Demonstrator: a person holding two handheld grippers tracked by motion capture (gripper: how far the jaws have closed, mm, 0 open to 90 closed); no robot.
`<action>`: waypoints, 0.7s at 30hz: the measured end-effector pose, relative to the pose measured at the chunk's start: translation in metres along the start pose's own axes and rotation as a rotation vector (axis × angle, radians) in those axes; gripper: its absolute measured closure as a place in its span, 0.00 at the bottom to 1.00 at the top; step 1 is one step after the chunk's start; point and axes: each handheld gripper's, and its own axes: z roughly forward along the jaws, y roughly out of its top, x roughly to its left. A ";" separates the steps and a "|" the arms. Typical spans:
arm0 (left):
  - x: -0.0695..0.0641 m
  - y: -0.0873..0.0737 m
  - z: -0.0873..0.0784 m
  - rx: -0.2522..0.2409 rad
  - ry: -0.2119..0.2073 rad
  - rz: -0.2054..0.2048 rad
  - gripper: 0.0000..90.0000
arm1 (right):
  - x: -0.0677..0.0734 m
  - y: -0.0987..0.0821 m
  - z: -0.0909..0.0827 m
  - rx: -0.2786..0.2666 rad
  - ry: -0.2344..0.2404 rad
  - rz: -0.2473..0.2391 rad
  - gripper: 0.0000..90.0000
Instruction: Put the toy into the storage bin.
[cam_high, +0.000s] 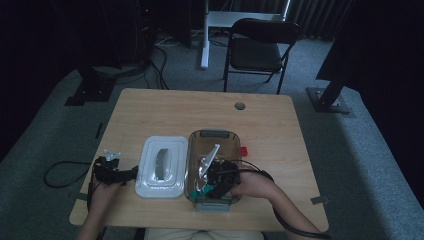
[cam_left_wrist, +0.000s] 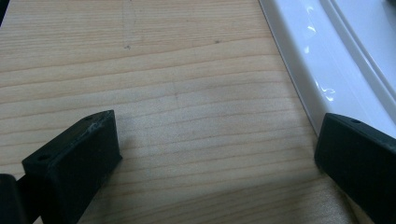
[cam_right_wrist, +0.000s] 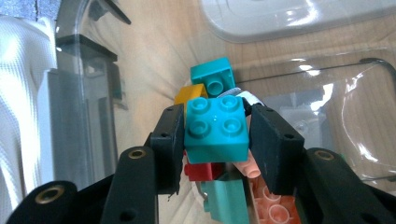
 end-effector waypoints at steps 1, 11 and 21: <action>0.000 0.000 0.000 0.000 0.000 0.000 0.01 | 0.001 0.000 -0.001 -0.002 -0.002 0.006 0.61; 0.000 0.000 0.000 0.000 0.000 0.000 0.01 | 0.000 -0.008 -0.024 -0.080 -0.036 0.050 0.56; 0.000 0.000 0.000 0.000 0.000 0.000 0.01 | -0.007 -0.028 -0.057 -0.170 -0.090 0.125 0.53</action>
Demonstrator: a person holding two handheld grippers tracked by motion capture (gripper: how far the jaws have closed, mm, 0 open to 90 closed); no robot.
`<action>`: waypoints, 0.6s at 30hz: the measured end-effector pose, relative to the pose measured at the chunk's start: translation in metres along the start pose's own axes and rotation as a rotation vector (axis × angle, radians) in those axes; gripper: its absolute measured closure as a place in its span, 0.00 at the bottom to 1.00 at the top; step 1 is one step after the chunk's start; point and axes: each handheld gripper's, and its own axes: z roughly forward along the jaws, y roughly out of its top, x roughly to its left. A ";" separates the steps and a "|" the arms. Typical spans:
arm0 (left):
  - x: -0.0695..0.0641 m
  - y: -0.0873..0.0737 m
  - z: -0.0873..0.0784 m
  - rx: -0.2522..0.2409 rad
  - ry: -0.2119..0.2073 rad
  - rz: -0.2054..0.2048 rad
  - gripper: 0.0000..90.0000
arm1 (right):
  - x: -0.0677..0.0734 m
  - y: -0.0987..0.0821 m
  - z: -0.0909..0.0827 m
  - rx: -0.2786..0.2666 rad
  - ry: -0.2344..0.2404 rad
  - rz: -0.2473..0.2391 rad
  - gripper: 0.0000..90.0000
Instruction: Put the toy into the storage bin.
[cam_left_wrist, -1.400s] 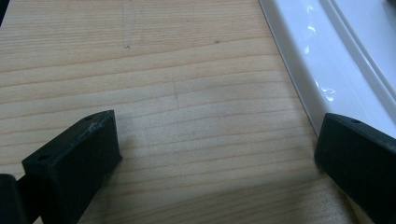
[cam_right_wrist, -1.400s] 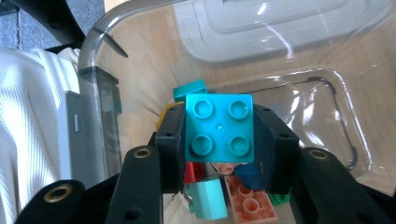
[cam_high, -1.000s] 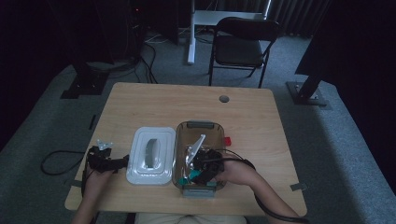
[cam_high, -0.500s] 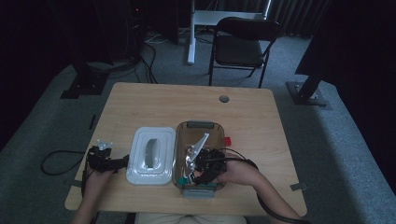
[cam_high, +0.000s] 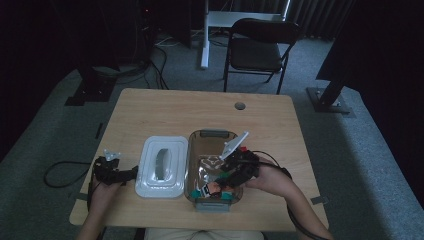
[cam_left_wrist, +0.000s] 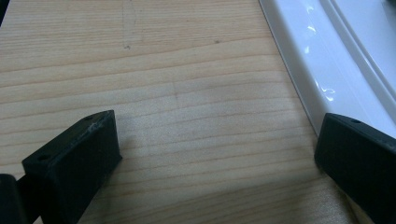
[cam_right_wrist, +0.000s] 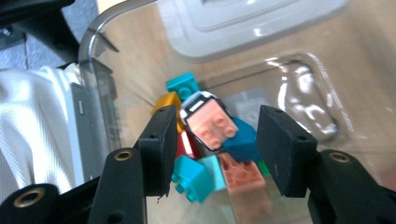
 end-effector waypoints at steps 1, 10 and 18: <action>0.000 0.000 0.000 0.000 0.000 0.000 0.01 | -0.005 -0.006 -0.011 -0.031 -0.021 0.022 0.52; 0.000 0.000 0.000 0.001 0.000 0.000 0.01 | -0.016 -0.024 -0.038 -0.092 -0.087 0.101 0.51; 0.000 0.000 0.000 0.000 0.000 0.000 0.01 | -0.028 -0.045 -0.047 -0.123 -0.125 0.164 0.48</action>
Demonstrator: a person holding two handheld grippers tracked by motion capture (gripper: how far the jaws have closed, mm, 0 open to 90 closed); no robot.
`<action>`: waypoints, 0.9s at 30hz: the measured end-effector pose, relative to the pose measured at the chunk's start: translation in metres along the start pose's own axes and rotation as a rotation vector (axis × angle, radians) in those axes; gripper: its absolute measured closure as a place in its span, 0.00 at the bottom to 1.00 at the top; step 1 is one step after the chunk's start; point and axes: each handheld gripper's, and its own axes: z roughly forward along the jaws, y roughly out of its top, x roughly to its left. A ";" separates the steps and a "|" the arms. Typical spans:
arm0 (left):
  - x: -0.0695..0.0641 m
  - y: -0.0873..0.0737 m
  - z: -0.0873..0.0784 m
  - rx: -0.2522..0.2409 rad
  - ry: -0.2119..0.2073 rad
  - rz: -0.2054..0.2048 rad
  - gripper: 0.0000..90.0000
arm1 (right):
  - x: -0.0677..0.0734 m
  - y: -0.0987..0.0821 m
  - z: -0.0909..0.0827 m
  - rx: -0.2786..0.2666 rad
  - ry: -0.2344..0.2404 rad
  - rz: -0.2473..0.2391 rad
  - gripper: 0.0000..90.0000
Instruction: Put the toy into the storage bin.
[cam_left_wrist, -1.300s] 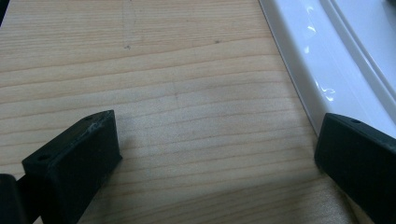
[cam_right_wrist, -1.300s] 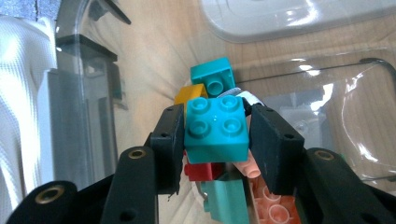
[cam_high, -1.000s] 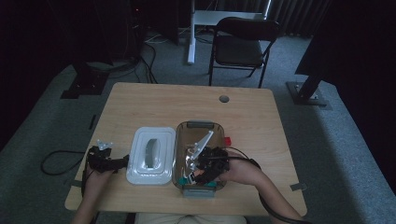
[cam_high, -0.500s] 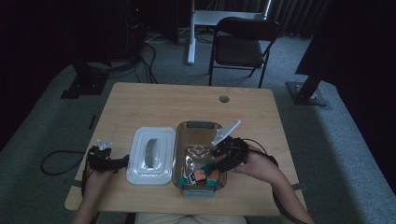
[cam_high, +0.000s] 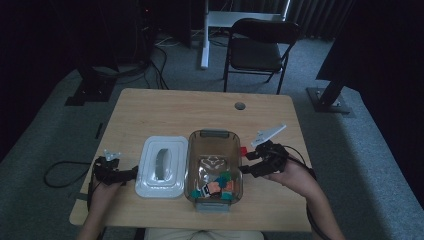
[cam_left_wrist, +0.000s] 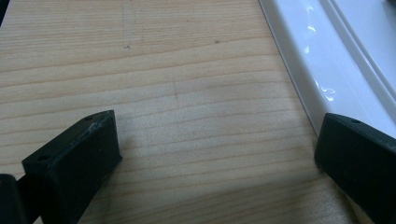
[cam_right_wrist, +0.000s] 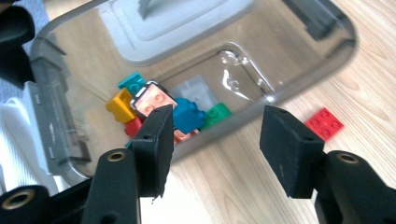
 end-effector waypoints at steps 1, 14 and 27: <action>0.000 0.000 0.000 0.001 0.000 0.000 0.01 | -0.003 -0.002 -0.001 -0.003 -0.008 0.012 0.46; 0.000 0.000 0.000 0.002 0.000 0.001 0.01 | -0.044 -0.035 -0.003 -0.059 -0.099 0.165 0.42; 0.000 0.000 0.000 0.000 0.000 0.001 0.01 | -0.077 -0.046 0.039 -0.038 -0.128 0.260 0.41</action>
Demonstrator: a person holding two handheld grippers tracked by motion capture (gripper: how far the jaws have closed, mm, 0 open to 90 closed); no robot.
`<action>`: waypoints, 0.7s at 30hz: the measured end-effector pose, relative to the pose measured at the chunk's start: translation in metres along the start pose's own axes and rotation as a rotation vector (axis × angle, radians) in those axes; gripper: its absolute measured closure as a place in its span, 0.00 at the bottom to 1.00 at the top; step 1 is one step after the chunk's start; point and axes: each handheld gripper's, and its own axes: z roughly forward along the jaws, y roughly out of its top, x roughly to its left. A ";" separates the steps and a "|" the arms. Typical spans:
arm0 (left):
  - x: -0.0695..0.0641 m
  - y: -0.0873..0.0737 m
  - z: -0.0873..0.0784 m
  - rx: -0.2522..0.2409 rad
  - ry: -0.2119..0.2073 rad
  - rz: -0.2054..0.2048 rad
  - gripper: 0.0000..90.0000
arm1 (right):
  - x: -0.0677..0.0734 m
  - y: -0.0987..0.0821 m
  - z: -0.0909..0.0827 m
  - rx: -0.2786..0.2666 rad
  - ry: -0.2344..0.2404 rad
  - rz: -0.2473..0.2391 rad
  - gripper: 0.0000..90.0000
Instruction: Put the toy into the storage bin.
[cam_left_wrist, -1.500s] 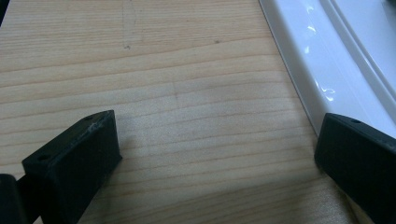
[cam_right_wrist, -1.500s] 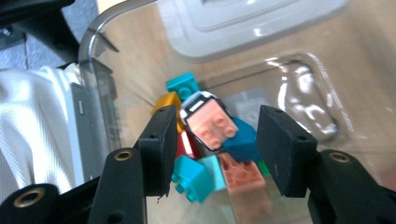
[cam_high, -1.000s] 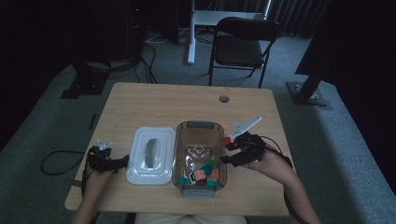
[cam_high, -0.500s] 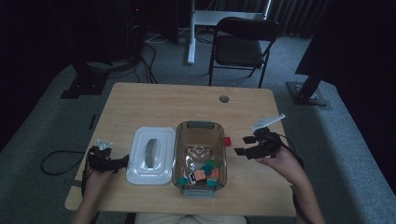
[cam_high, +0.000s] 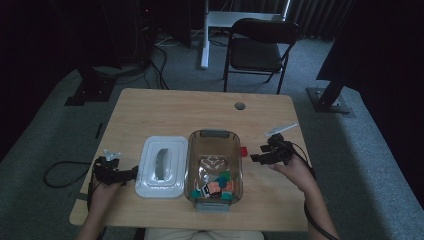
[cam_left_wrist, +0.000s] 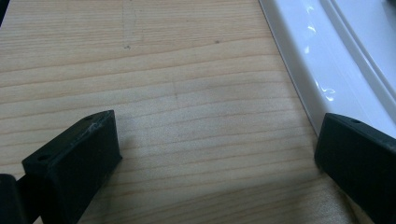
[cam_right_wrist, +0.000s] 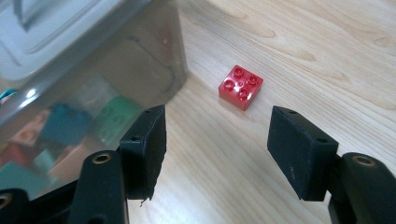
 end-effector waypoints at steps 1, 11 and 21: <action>0.000 0.000 0.000 -0.001 0.000 -0.001 0.01 | -0.002 0.001 0.005 0.002 -0.002 0.009 0.41; 0.000 0.000 0.000 0.000 0.000 0.000 0.01 | -0.014 0.011 0.051 0.035 -0.045 0.092 0.41; 0.000 0.000 0.000 0.000 0.000 0.000 0.01 | -0.024 0.014 0.076 0.033 -0.088 0.183 0.41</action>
